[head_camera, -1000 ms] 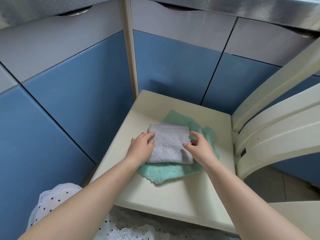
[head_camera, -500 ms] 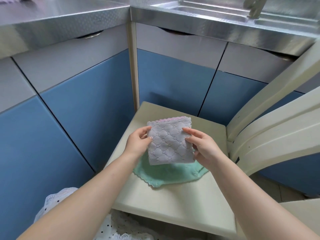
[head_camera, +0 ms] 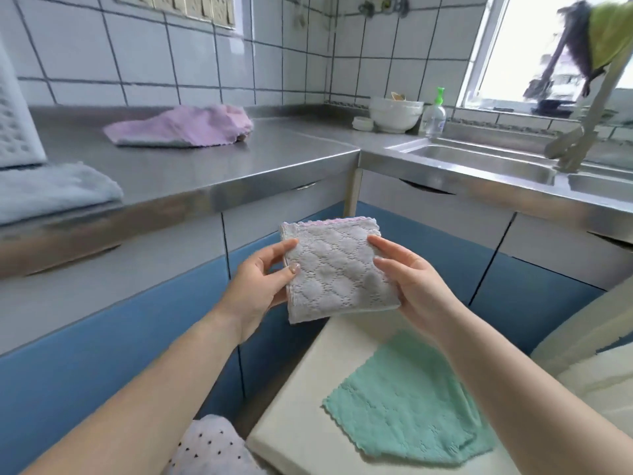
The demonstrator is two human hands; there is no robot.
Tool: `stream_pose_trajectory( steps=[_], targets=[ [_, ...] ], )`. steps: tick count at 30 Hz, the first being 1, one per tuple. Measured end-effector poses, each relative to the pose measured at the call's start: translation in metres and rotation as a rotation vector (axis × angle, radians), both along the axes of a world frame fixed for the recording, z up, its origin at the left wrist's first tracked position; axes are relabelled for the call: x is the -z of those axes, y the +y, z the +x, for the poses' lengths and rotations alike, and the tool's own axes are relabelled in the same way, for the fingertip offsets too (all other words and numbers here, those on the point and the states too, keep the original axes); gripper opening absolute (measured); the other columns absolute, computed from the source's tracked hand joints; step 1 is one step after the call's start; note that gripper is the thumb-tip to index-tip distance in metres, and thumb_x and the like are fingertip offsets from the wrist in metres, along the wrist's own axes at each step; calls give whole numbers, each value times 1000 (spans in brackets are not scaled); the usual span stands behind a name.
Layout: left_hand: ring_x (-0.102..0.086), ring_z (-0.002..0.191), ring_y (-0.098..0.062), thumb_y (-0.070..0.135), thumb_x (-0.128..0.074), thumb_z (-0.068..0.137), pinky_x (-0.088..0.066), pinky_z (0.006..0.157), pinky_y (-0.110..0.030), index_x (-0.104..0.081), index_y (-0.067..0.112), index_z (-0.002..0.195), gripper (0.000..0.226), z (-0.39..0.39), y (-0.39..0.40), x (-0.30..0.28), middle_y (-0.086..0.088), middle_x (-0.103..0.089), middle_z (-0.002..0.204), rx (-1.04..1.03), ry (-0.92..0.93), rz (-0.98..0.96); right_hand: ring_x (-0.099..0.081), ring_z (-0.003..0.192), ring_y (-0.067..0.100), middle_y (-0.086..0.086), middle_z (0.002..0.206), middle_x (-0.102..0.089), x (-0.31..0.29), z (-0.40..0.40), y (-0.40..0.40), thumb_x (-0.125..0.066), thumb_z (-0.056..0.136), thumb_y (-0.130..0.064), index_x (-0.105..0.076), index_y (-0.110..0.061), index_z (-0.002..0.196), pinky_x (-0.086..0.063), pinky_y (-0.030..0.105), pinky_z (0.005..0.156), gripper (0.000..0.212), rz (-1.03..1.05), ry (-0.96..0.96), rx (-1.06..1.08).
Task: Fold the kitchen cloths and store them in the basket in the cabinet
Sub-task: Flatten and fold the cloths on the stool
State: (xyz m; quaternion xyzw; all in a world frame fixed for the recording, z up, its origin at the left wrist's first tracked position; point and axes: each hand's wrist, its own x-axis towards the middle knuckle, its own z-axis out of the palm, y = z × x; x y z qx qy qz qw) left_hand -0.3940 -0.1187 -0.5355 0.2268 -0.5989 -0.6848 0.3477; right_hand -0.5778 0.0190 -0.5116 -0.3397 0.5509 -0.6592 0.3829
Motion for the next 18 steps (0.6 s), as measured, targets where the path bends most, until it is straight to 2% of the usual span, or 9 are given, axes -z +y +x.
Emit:
stream_pose_trajectory(
  steps=[4, 7, 10, 12, 14, 15, 18],
  targets=[
    [-68, 87, -2, 7, -59, 90, -54, 62, -19, -62, 34, 110, 33, 52, -16, -44, 8, -66, 110, -171, -5, -163, -60, 112, 19, -8, 130, -57, -38, 42, -40, -59, 89, -8, -51, -35, 131, -47, 39, 100, 50, 36, 290, -94],
    [-66, 74, 6, 6, -60, 89, -51, 56, -13, -61, 29, 111, 32, 87, -23, -74, 9, -63, 96, -279, -95, -327, -58, 114, 21, -2, 131, -57, -64, 69, -65, -63, 87, -8, -55, -33, 127, -44, 41, 103, 48, -25, 330, -103],
    [-63, 74, 8, 10, -63, 88, -51, 62, -11, -61, 27, 115, 32, 127, -33, -108, 7, -62, 100, -405, -202, -521, -58, 113, 24, 2, 122, -63, -87, 103, -97, -63, 87, -10, -64, -31, 113, -43, 43, 103, 33, -102, 333, -87],
    [-63, 80, 9, 16, -65, 87, -51, 71, -11, -62, 28, 115, 31, 155, -45, -131, 5, -62, 110, -479, -271, -602, -60, 94, 22, 5, 115, -67, -100, 126, -117, -62, 88, -11, -68, -29, 102, -44, 39, 90, 24, -113, 301, -122],
    [-64, 88, 4, 17, -65, 87, -53, 79, -17, -62, 25, 117, 31, 180, -59, -152, 6, -63, 110, -514, -318, -592, -57, 79, 18, 5, 104, -70, -112, 146, -139, -62, 88, -12, -69, -24, 98, -42, 35, 80, 17, -116, 275, -168],
    [-67, 86, -1, 15, -64, 88, -55, 76, -22, -62, 21, 119, 32, 187, -65, -160, 3, -64, 108, -512, -323, -544, -56, 75, 15, 4, 98, -70, -117, 152, -146, -62, 89, -12, -69, -22, 98, -42, 32, 78, 15, -115, 270, -186],
    [-64, 57, 3, 10, -60, 90, -52, 53, -15, -59, 17, 122, 33, 219, -85, -184, 4, -65, 89, -519, -362, -407, -54, 72, 13, 3, 85, -65, -134, 182, -180, -60, 90, -10, -69, -18, 91, -42, 25, 73, 12, -115, 275, -274]
  ],
)
